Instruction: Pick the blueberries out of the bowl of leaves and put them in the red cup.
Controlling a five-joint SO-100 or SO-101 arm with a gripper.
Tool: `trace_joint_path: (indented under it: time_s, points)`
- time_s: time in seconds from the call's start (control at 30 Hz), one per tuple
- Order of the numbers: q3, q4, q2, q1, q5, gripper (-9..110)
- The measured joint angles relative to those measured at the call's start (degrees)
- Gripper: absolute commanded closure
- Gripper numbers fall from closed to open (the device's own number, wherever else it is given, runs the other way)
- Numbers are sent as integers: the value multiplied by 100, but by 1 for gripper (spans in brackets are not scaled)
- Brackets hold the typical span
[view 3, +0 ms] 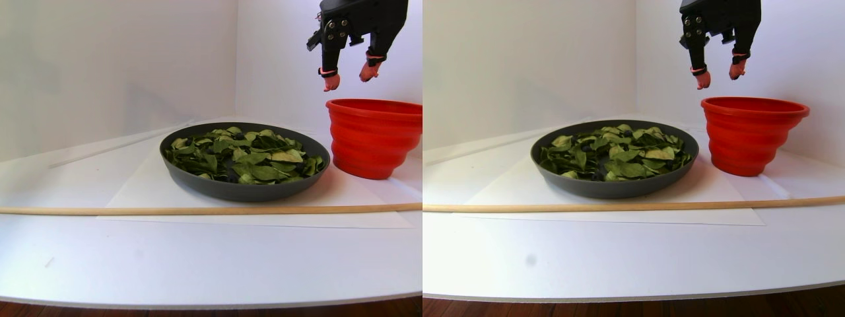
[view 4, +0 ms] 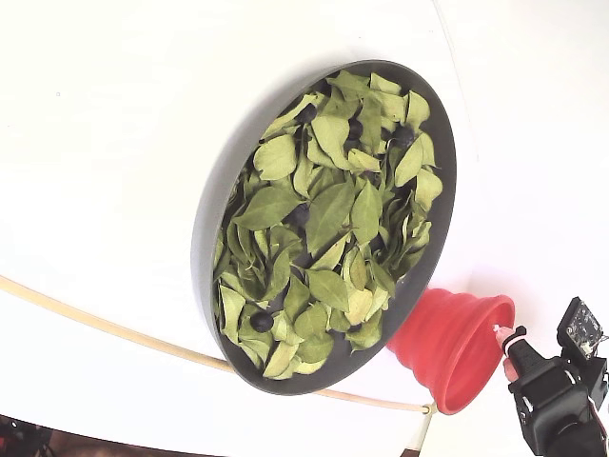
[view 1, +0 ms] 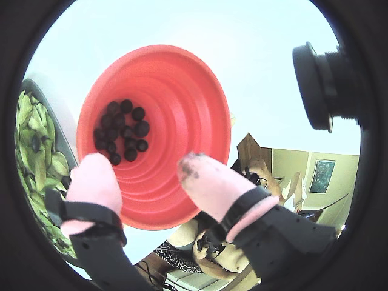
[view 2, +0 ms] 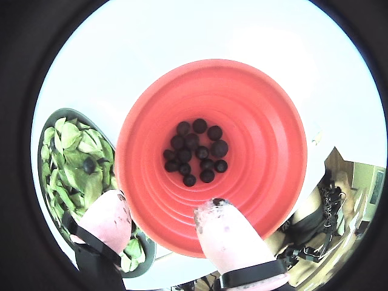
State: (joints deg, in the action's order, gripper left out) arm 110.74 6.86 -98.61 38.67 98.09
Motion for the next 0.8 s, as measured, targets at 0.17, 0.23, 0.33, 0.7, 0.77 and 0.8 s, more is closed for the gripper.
trace_joint_path:
  time_s: [0.17,0.23,0.33,0.7,0.77,0.8]
  points:
    - [0,0,0,-114,-123,82]
    - [0,0,0,-158,-185,82]
    - [0,0,0,-220,-255,82]
    - [0,0,0,-510,-475,82]
    - [0,0,0,-554,-501,82]
    - [0,0,0,-580,-536,82]
